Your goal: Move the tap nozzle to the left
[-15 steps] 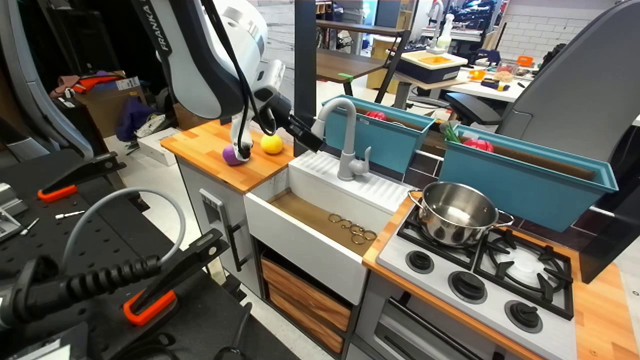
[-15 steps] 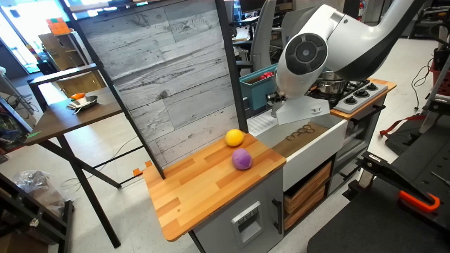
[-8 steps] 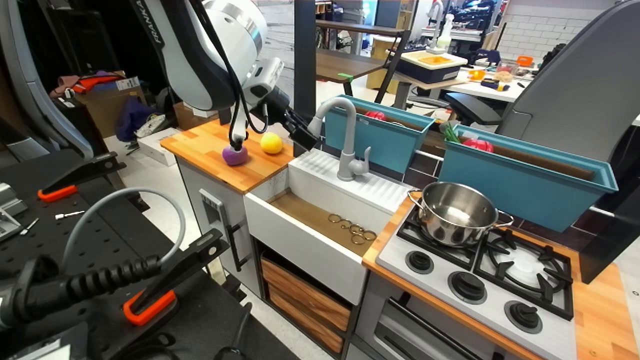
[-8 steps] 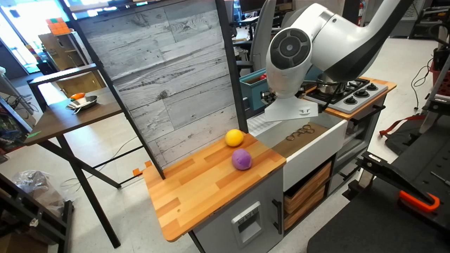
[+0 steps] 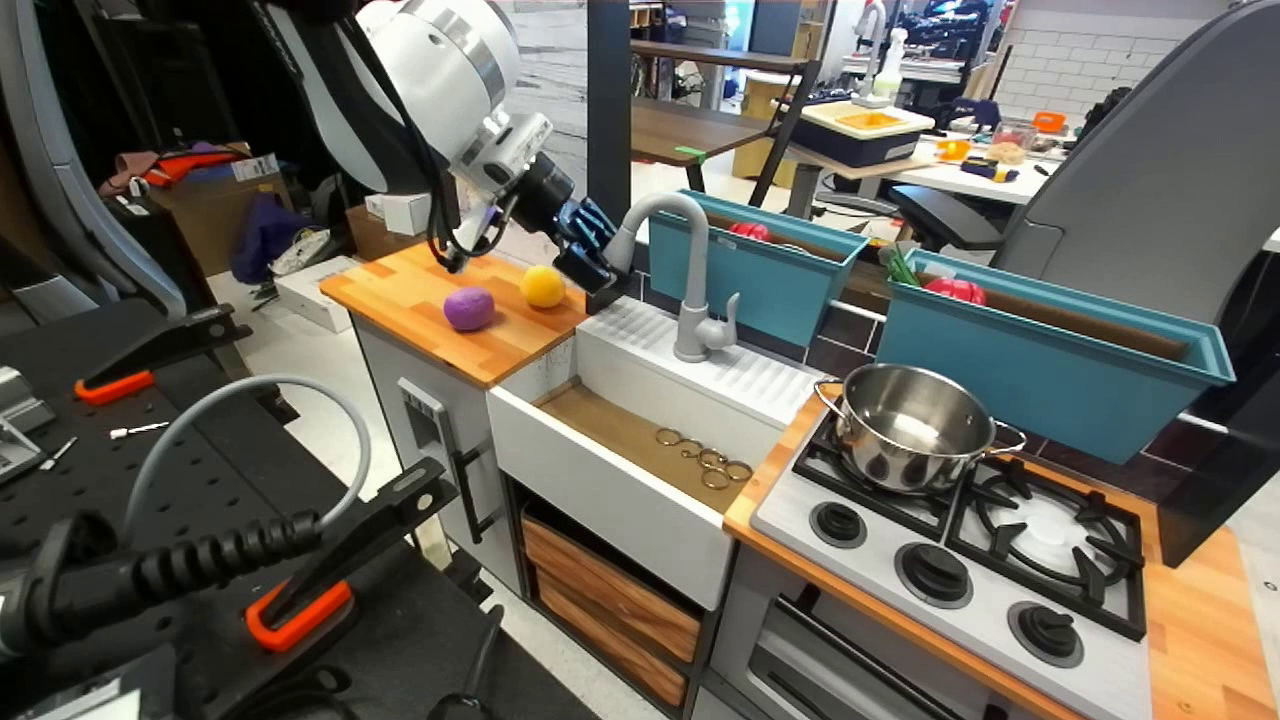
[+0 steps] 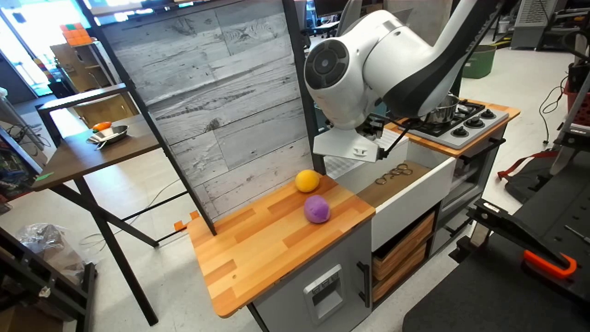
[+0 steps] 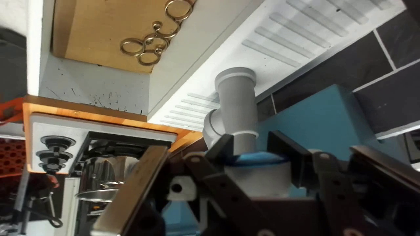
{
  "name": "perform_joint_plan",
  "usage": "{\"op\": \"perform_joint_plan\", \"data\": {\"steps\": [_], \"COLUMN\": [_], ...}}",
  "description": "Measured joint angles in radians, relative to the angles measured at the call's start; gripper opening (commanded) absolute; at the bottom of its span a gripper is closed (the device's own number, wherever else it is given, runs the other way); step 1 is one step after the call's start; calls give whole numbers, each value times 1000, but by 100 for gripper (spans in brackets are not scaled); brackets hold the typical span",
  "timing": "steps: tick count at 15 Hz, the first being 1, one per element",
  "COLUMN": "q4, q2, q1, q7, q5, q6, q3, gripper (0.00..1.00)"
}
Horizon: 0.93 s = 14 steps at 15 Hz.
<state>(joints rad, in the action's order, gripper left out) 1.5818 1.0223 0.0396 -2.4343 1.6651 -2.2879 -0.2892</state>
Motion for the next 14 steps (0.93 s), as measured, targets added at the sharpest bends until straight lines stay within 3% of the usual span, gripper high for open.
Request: {"op": "perform_joint_plan", "data": {"steps": [4, 10, 11, 14], "q4": [-90, -181, -191, -202], "q2": [35, 81, 87, 89], "q1": [-75, -187, -200, -231], "q7": [-69, -189, -195, -204], "q5": [-152, -240, -248, -261], "q6": [35, 82, 90, 91], "q3": [49, 142, 152, 170], "gripper": [11, 11, 61, 77]}}
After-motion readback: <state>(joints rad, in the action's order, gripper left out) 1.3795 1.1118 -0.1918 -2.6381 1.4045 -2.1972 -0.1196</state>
